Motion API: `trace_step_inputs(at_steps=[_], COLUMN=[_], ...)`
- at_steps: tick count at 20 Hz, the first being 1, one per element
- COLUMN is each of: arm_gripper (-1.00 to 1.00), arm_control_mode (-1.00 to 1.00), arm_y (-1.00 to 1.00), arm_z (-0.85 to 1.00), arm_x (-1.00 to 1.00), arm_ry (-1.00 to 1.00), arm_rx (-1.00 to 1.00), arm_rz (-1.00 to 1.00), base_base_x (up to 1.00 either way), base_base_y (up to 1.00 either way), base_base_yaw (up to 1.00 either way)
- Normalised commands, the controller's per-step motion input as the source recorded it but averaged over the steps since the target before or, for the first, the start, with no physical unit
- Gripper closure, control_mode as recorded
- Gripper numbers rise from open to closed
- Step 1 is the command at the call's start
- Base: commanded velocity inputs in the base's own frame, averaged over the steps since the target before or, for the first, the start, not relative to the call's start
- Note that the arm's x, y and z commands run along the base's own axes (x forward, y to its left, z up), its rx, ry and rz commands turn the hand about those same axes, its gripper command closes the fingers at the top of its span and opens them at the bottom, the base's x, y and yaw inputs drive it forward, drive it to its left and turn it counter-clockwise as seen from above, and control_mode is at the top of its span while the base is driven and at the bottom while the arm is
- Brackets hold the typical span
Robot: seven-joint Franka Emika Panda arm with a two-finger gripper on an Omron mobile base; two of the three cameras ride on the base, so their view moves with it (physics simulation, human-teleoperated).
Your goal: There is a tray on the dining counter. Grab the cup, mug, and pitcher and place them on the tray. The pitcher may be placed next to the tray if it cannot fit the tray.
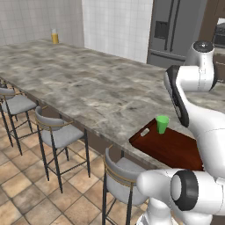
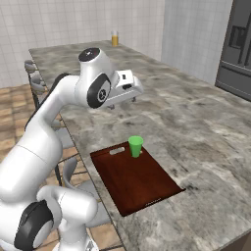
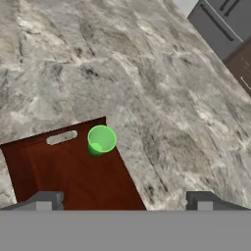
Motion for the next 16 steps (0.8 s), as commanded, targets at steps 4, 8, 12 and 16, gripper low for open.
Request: trace_step_inputs(at_steps=[4,8,12,16], arm_gripper=[-1.00,-1.00,-1.00,-1.00], arm_control_mode=[-1.00,-1.00,-1.00,-1.00], arm_y=[0.01,0.00,0.00,0.02], arm_z=[-0.26,-0.05,-0.02,0.00], arm_x=[-0.98,-0.79,-0.78,-0.77], arm_ry=[-0.09,0.00,-0.09,0.00], arm_rx=[0.19,0.30,0.33,0.38], arm_rz=[-0.43,-0.37,-0.22,-0.15], base_base_x=[0.00,0.00,0.00,0.00], base_base_y=[0.00,0.00,0.00,0.00], base_base_yaw=[0.00,0.00,0.00,0.00])
